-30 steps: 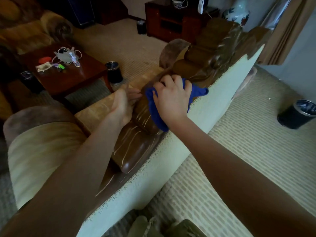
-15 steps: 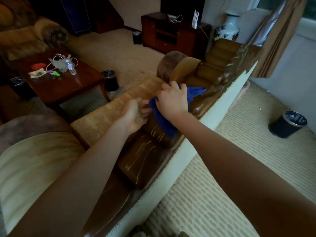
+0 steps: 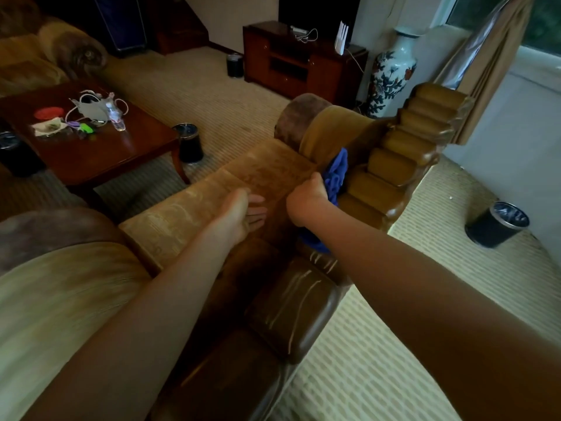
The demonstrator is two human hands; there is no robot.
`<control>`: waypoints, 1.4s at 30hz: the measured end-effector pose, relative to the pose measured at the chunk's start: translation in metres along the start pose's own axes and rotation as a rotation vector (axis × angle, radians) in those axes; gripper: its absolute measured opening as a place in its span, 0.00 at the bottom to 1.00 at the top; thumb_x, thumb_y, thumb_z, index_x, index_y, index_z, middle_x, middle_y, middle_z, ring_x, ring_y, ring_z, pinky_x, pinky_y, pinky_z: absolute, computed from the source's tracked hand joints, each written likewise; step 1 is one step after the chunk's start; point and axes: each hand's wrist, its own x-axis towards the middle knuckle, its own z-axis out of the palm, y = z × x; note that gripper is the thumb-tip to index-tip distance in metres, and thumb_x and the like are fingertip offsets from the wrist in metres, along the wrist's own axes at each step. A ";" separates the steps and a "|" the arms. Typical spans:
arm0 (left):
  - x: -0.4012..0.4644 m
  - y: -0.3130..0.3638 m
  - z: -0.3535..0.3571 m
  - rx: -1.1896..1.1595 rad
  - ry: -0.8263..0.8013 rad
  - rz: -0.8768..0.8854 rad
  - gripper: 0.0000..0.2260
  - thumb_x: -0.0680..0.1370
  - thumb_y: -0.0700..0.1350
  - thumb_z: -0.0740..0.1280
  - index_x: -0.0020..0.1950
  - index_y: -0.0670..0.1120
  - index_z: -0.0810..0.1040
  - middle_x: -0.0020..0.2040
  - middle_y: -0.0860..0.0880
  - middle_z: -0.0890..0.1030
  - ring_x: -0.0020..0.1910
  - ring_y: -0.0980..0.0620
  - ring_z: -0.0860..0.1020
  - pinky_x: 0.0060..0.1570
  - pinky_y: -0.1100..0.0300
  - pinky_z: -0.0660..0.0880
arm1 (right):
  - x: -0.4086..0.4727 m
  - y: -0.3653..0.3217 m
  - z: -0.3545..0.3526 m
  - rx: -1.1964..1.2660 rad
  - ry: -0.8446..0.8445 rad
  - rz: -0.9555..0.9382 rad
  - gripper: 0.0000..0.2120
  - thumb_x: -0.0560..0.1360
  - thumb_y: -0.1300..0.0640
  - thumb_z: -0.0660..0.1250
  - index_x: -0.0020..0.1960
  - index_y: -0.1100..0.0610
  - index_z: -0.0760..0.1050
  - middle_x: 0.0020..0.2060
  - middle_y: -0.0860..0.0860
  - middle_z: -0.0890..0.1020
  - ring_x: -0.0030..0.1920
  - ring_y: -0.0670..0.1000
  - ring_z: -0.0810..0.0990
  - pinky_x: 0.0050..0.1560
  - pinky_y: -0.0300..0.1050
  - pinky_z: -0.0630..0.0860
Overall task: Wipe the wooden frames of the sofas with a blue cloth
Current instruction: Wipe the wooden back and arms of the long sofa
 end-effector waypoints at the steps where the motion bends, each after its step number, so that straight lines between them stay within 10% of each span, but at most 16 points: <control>1: 0.005 0.002 -0.002 -0.005 -0.006 -0.001 0.18 0.83 0.49 0.50 0.46 0.42 0.76 0.54 0.39 0.76 0.53 0.44 0.75 0.52 0.54 0.71 | -0.001 -0.005 0.000 0.014 0.006 -0.040 0.18 0.81 0.53 0.54 0.68 0.57 0.69 0.67 0.55 0.71 0.68 0.58 0.67 0.70 0.55 0.55; 6: 0.026 0.007 0.001 0.011 -0.056 -0.002 0.19 0.83 0.49 0.50 0.46 0.42 0.76 0.45 0.42 0.78 0.43 0.48 0.76 0.40 0.57 0.70 | -0.008 -0.033 0.007 0.191 -0.041 -0.294 0.11 0.79 0.52 0.57 0.56 0.54 0.74 0.54 0.53 0.78 0.56 0.57 0.74 0.66 0.55 0.59; 13: 0.036 -0.004 -0.012 0.009 -0.104 -0.037 0.20 0.83 0.49 0.49 0.46 0.42 0.77 0.48 0.42 0.78 0.51 0.47 0.76 0.55 0.54 0.72 | 0.018 0.032 -0.002 0.289 -0.095 0.065 0.21 0.79 0.48 0.58 0.68 0.57 0.68 0.68 0.54 0.70 0.68 0.58 0.68 0.66 0.55 0.60; 22: 0.035 -0.004 0.005 0.010 -0.104 0.007 0.19 0.83 0.48 0.51 0.45 0.42 0.77 0.44 0.44 0.79 0.45 0.49 0.77 0.46 0.57 0.72 | -0.023 -0.049 0.004 0.148 -0.040 -0.259 0.18 0.80 0.47 0.56 0.64 0.55 0.71 0.63 0.55 0.74 0.64 0.58 0.68 0.66 0.57 0.58; 29: 0.034 0.003 -0.019 -0.018 -0.105 0.025 0.20 0.83 0.49 0.49 0.45 0.43 0.77 0.46 0.44 0.79 0.47 0.49 0.77 0.51 0.56 0.72 | 0.004 0.026 -0.004 0.311 -0.053 0.118 0.22 0.78 0.44 0.58 0.66 0.56 0.70 0.66 0.54 0.72 0.65 0.58 0.70 0.65 0.56 0.61; 42: 0.012 0.012 -0.015 0.048 -0.109 0.076 0.20 0.83 0.50 0.50 0.45 0.43 0.78 0.46 0.43 0.80 0.45 0.49 0.78 0.51 0.56 0.74 | -0.007 -0.036 -0.003 0.312 -0.182 -0.072 0.26 0.79 0.43 0.54 0.72 0.57 0.64 0.70 0.55 0.68 0.70 0.59 0.64 0.70 0.61 0.53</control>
